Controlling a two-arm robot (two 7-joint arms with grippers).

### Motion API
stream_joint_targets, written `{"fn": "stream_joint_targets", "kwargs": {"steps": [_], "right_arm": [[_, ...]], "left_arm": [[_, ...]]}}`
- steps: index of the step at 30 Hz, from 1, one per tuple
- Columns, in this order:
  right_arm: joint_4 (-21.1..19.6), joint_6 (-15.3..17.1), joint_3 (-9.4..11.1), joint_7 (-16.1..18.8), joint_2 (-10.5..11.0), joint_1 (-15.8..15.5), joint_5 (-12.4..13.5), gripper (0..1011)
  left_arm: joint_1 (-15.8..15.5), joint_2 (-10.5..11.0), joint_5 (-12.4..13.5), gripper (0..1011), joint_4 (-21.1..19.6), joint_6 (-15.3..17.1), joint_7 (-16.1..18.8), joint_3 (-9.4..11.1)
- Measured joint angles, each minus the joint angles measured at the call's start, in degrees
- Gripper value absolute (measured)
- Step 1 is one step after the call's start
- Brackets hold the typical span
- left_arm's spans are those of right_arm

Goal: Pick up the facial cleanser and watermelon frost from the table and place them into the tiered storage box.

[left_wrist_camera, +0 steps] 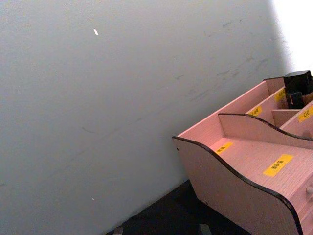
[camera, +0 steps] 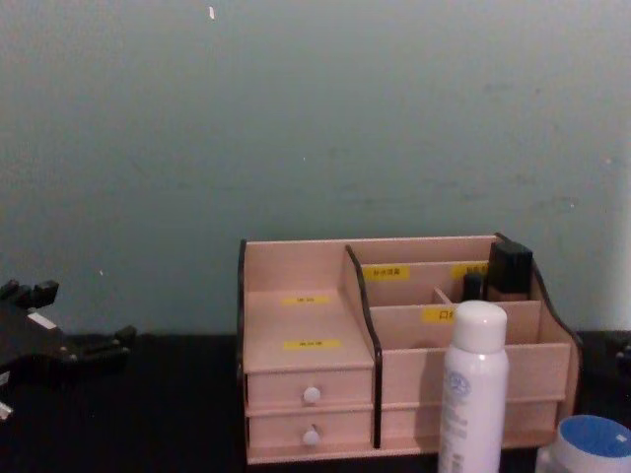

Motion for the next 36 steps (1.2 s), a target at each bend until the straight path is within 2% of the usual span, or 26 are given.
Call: {"fn": "stream_joint_targets", "kwargs": {"steps": [12,21,25,29,36], "right_arm": [[0.0,0.0,0.07,0.05,-0.02,-0.01,-0.01,1002],[-1.11,-0.66,2.18,2.24,0.11,-1.29,0.57,1003],[-2.88,-0.68,3.45,3.77,0.69,-2.73,1.96,1002],[-6.21,-0.9,4.7,6.74,2.15,-5.22,4.04,1002],[-11.0,-2.33,5.42,12.21,4.04,-8.57,6.26,1002]], "left_arm": [[0.0,0.0,0.0,1001,0.0,0.0,0.0,0.0],[0.0,0.0,0.0,1001,0.0,0.0,0.0,0.0],[0.0,0.0,0.0,1001,0.0,0.0,0.0,0.0],[0.0,0.0,0.0,1001,0.0,0.0,0.0,0.0],[0.0,0.0,0.0,1001,0.0,0.0,0.0,0.0]]}}
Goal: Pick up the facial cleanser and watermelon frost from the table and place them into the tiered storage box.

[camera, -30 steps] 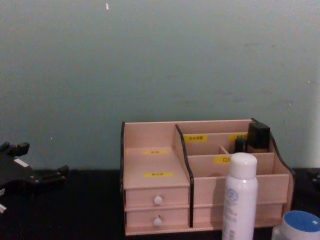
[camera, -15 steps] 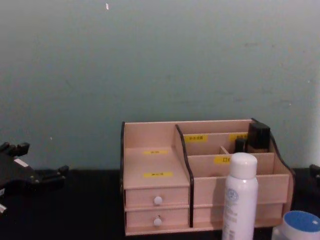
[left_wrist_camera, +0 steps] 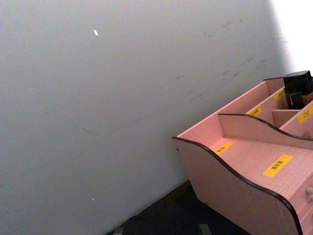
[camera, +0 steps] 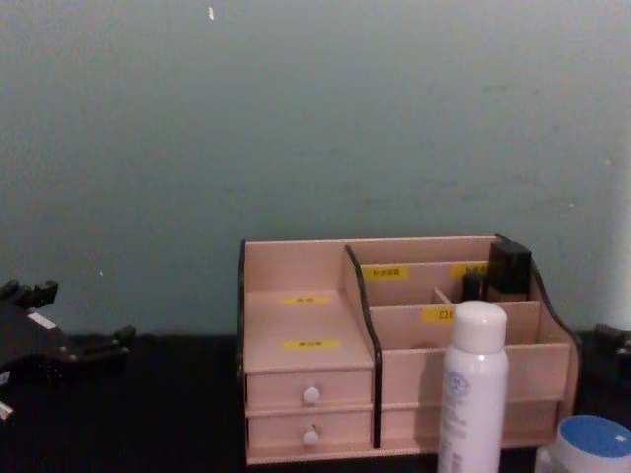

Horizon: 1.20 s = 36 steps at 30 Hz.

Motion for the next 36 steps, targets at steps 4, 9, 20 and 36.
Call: {"fn": "stream_joint_targets", "kwargs": {"steps": [4,9,20,36], "right_arm": [[-1.18,-0.53,-0.37,2.98,0.13,-0.58,0.72,1002],[-1.38,-0.63,-1.18,6.94,-0.4,-0.43,1.79,1003],[0.61,1.09,-2.83,12.73,-2.97,1.3,3.1,1002],[6.81,4.47,-3.04,14.93,-8.24,5.22,2.7,1003]], "left_arm": [[0.0,0.0,0.0,1001,0.0,0.0,0.0,0.0],[0.0,0.0,0.0,1001,0.0,0.0,0.0,0.0],[0.0,0.0,0.0,1001,0.0,0.0,0.0,0.0],[0.0,0.0,0.0,1001,0.0,0.0,0.0,0.0]]}}
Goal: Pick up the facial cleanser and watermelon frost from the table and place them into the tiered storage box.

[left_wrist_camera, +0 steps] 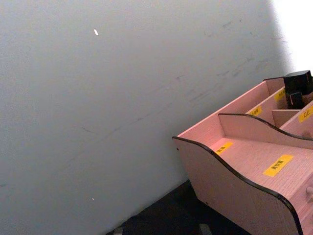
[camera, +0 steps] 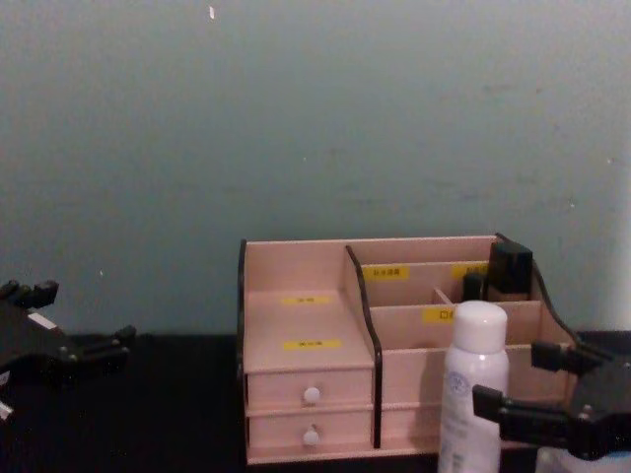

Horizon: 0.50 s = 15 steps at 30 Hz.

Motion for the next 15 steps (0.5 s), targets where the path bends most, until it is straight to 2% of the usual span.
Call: {"fn": "stream_joint_targets", "kwargs": {"steps": [15], "right_arm": [[4.62,1.73,0.68,1.24,-4.1,2.58,-1.4,1002]], "left_arm": [[0.0,0.0,0.0,1001,0.0,0.0,0.0,0.0]]}}
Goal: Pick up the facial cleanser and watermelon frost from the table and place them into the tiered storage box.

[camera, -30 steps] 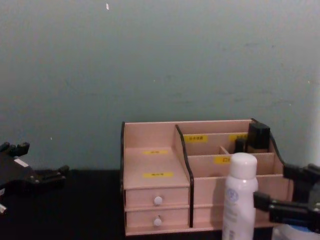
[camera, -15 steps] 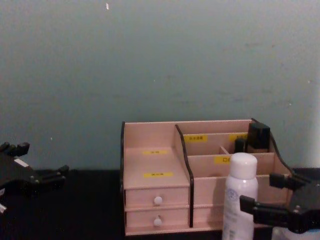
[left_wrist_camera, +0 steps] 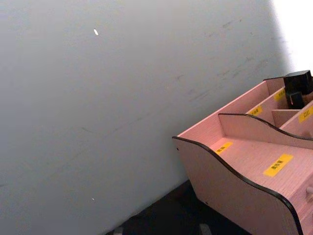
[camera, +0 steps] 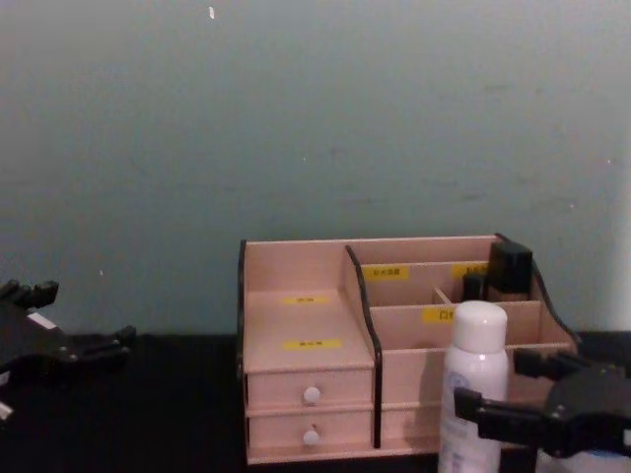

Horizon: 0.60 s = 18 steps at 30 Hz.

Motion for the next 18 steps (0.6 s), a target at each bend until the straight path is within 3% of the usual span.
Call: {"fn": "stream_joint_targets", "kwargs": {"steps": [18], "right_arm": [[3.77,1.09,0.18,0.72,-3.22,2.39,-0.76,1003]], "left_arm": [[0.0,0.0,0.0,1001,0.0,0.0,0.0,0.0]]}}
